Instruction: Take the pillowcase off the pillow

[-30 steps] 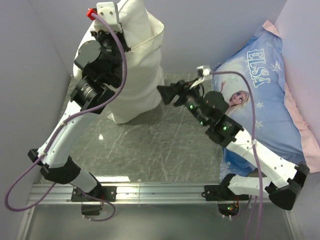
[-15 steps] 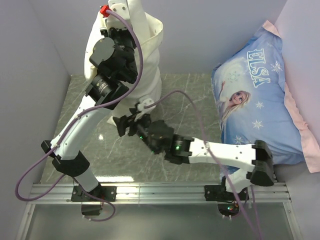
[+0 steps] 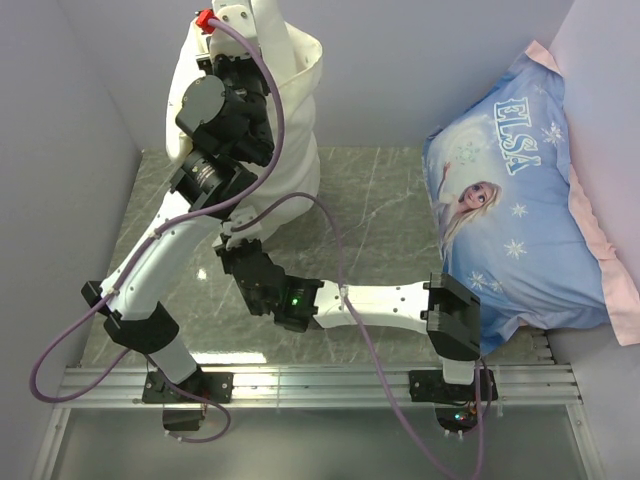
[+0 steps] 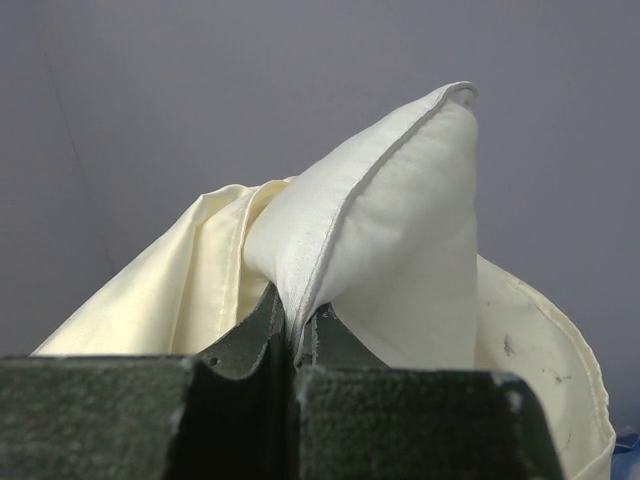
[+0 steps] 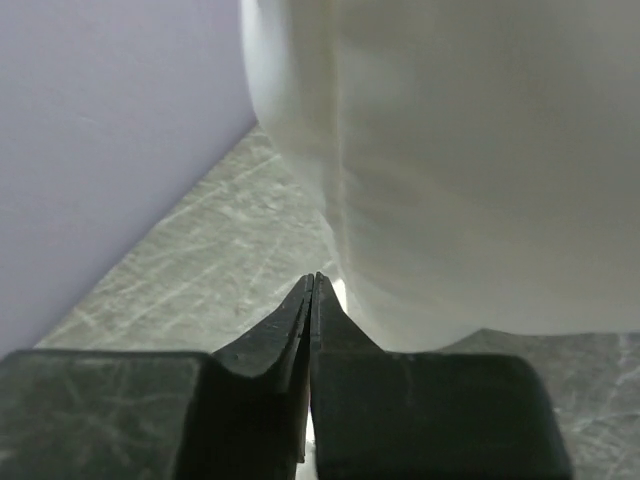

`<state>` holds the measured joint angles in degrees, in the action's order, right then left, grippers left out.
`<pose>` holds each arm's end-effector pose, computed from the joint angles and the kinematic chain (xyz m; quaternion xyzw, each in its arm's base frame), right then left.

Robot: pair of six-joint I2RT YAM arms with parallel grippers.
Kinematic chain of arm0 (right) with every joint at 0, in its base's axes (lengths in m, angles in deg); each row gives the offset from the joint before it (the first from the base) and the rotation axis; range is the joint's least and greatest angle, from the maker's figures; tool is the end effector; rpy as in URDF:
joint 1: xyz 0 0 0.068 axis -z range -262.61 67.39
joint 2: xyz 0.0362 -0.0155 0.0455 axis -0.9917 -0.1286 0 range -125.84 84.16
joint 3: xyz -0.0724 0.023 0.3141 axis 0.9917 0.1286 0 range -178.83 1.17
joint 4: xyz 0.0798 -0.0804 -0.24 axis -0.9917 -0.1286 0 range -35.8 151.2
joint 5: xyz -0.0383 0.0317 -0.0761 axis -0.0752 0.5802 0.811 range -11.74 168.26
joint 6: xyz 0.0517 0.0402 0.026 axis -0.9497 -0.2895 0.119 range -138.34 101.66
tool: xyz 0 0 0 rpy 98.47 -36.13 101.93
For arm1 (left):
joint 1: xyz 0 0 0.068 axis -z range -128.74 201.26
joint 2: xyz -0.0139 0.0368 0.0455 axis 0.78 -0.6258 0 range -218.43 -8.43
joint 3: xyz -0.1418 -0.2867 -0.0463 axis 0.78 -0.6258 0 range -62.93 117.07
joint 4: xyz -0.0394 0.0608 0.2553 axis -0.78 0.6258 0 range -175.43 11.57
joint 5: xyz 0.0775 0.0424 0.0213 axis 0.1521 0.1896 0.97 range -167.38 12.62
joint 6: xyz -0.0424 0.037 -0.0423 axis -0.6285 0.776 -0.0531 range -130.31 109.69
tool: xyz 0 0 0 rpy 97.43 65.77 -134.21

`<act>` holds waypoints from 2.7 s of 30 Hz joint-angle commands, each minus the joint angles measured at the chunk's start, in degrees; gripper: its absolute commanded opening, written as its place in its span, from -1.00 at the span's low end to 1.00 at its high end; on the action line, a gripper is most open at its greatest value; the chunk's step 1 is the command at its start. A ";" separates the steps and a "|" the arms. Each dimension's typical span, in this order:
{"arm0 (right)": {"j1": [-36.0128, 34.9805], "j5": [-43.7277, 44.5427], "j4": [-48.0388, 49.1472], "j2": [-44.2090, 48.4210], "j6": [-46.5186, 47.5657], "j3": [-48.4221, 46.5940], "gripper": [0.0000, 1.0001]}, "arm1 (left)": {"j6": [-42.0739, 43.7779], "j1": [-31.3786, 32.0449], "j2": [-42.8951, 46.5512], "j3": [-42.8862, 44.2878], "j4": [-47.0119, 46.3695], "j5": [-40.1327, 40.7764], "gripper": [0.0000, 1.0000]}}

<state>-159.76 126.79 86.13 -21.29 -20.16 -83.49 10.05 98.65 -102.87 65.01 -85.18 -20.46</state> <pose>0.1468 0.4489 0.3935 -0.1413 0.6754 0.2085 0.6931 0.2435 -0.1934 0.6737 -0.1153 0.5806 0.0394 0.8050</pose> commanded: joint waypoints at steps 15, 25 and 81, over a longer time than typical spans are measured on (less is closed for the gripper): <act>0.15 -9.07 19.62 10.26 0.05 17.69 0.32 | 2.23 0.24 4.26 3.28 -11.42 -4.72 -0.99; 0.24 -0.21 18.85 0.00 5.78 1.63 0.57 | 0.12 0.50 2.76 3.19 -9.30 -3.84 -0.99; 19.73 -8.84 -22.27 27.63 -25.87 21.05 -1.00 | 11.72 2.44 6.10 7.24 -20.73 -0.85 -0.99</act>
<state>-145.90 122.86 75.68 -2.31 -49.17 -60.48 16.83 101.01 -103.09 67.72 -88.54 -17.35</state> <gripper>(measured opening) 0.007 0.066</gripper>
